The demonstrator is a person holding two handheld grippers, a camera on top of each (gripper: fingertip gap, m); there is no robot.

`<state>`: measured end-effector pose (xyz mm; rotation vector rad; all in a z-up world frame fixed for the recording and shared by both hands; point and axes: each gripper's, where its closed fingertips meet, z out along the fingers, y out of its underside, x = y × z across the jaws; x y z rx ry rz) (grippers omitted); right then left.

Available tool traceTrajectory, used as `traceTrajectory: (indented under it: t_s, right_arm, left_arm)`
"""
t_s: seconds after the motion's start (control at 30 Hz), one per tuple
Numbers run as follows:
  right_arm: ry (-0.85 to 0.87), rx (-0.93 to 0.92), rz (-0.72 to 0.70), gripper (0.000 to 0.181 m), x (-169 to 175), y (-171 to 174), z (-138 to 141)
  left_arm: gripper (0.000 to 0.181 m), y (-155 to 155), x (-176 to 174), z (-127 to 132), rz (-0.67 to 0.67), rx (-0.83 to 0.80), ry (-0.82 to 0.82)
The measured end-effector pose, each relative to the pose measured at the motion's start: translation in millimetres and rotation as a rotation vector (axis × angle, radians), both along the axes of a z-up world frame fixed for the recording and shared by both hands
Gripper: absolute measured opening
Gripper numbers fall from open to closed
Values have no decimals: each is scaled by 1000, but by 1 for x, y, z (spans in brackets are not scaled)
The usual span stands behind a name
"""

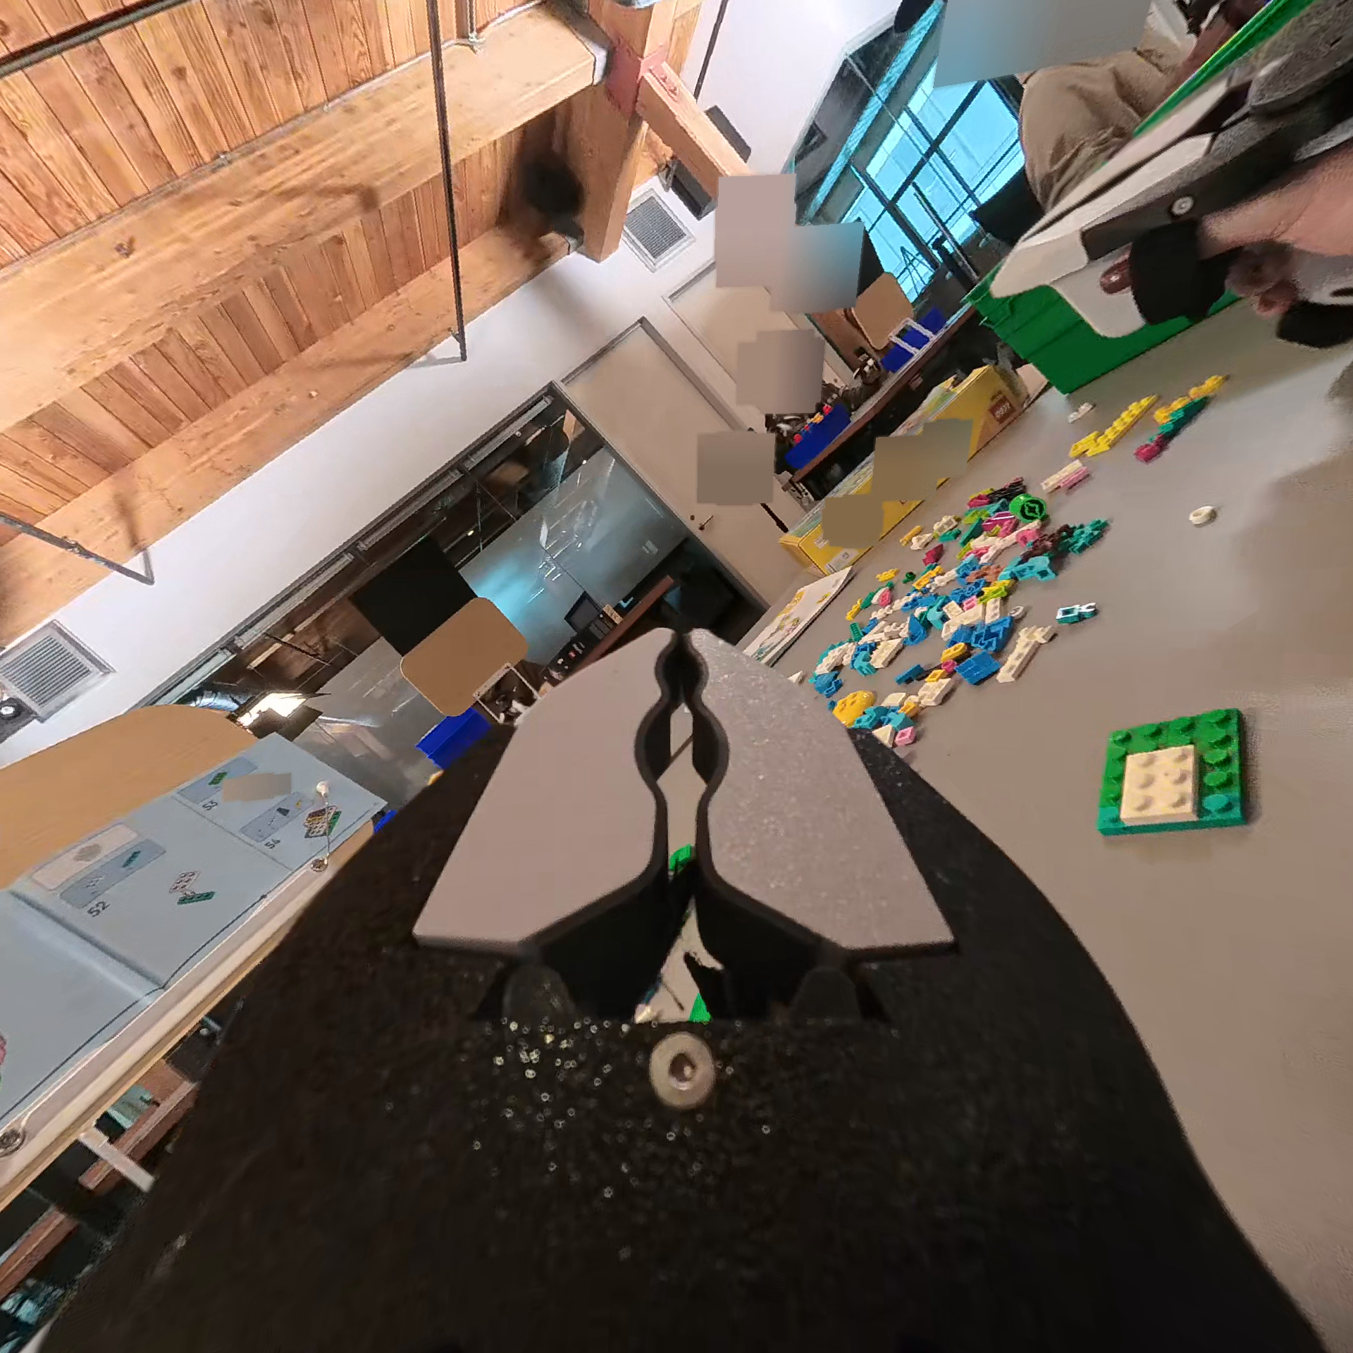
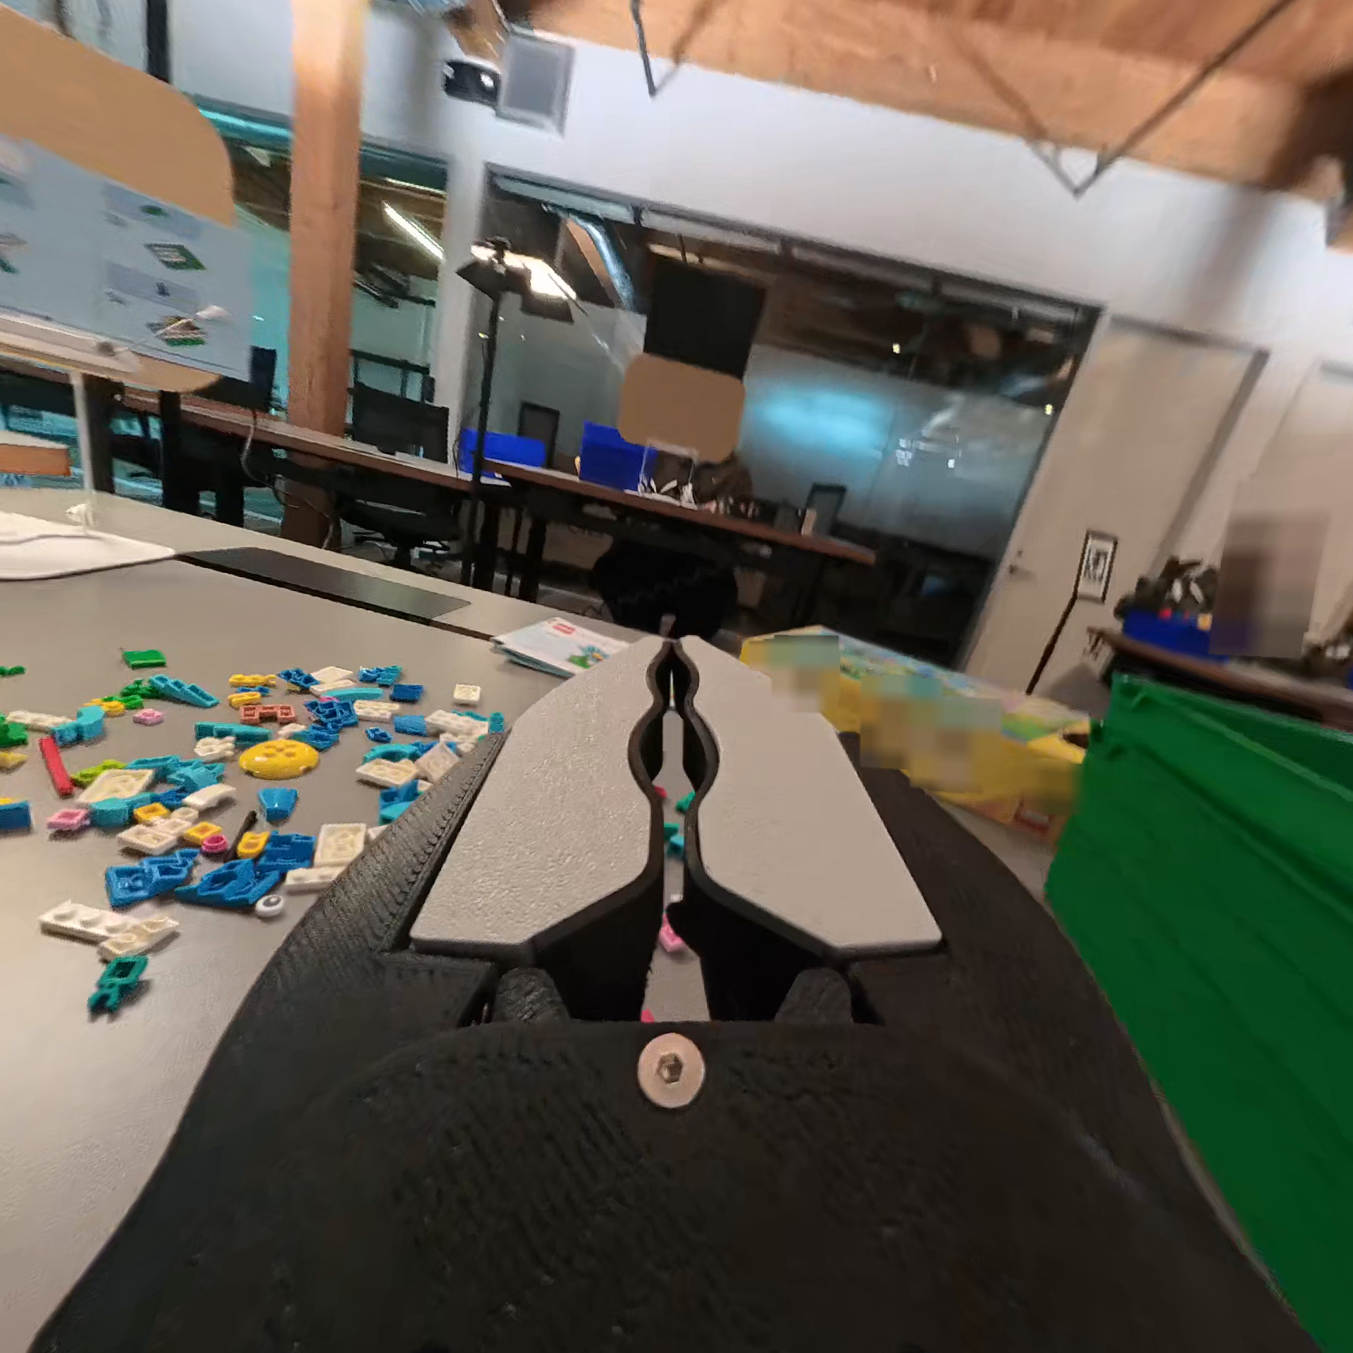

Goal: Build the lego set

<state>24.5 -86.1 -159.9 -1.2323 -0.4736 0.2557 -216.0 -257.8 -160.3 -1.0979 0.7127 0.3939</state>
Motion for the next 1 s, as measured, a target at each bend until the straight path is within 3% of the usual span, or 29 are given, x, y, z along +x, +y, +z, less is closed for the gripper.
traceTrajectory:
  t_s: [0.3,0.5,0.6,0.67,0.73,0.8,0.9,1.0]
  right_arm:
    - [416,-222,77,0,35,21,-11]
    - [418,-230,92,0,33,22,-12]
    - [322,-239,130,0,20,21,-14]
    - [88,-304,157,5,6,26,-28]
    - [-201,-419,96,18,9,41,-54]
    - [-393,-571,102,18,13,52,-82]
    - [-468,-753,169,22,13,68,-110]
    - [-460,-885,220,31,9,82,-120]
  left_arm:
    - [0,5,2,-8,-12,-45,18]
    - [0,6,4,-10,-17,-57,26]
    - [0,7,4,-11,-18,-64,27]
    - [0,9,4,-12,-16,-69,26]
    - [0,10,3,-13,-12,-75,27]
    - [0,10,4,-14,-16,-79,27]
    - [0,11,4,-15,-19,-86,29]
    - [0,11,4,-16,-16,-90,29]
